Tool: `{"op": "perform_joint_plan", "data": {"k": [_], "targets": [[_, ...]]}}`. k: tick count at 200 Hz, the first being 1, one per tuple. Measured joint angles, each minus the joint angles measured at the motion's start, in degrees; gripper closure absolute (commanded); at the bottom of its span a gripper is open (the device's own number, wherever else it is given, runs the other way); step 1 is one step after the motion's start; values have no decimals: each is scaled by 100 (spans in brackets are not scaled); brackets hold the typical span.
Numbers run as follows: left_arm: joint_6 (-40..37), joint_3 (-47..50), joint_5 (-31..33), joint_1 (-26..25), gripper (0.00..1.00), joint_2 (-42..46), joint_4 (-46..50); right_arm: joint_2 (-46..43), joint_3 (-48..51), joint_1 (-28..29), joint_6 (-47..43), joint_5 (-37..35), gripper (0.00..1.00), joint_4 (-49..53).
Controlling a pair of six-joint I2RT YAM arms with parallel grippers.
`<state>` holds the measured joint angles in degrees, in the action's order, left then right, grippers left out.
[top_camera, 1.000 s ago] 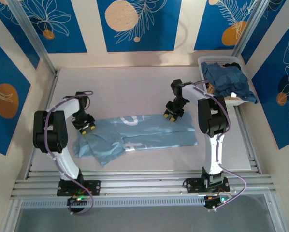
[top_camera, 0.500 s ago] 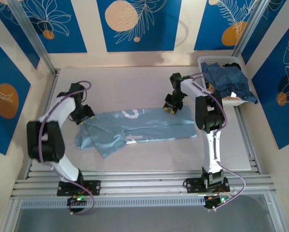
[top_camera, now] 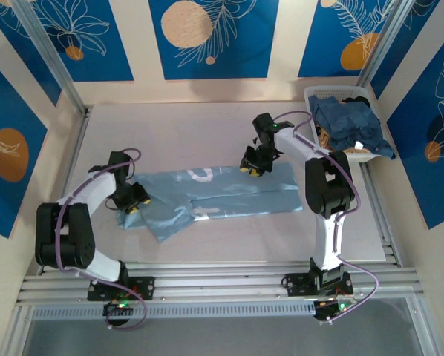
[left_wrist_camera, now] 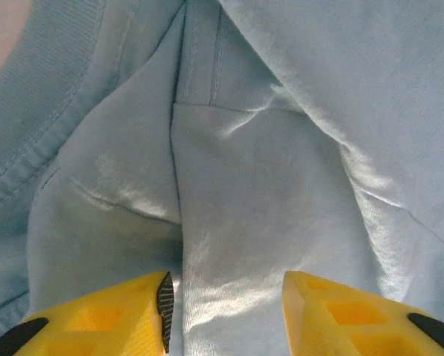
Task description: Fold and stack the t-shirts
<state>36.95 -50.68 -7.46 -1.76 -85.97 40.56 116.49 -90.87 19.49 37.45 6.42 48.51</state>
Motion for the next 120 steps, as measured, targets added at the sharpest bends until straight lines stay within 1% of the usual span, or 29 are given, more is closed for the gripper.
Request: {"op": "perform_joint_plan", "data": {"k": [57, 111, 120], "targets": [[-2, 216, 9, 0, 70, -205, -249, 81, 4, 2, 48, 160, 67, -144], [31, 236, 24, 0, 100, -81, -302, 247, 2, 2, 107, 175, 67, -140], [59, 238, 24, -2, 100, 26, -289, 249, 0, 2, 107, 175, 67, -140]]}}
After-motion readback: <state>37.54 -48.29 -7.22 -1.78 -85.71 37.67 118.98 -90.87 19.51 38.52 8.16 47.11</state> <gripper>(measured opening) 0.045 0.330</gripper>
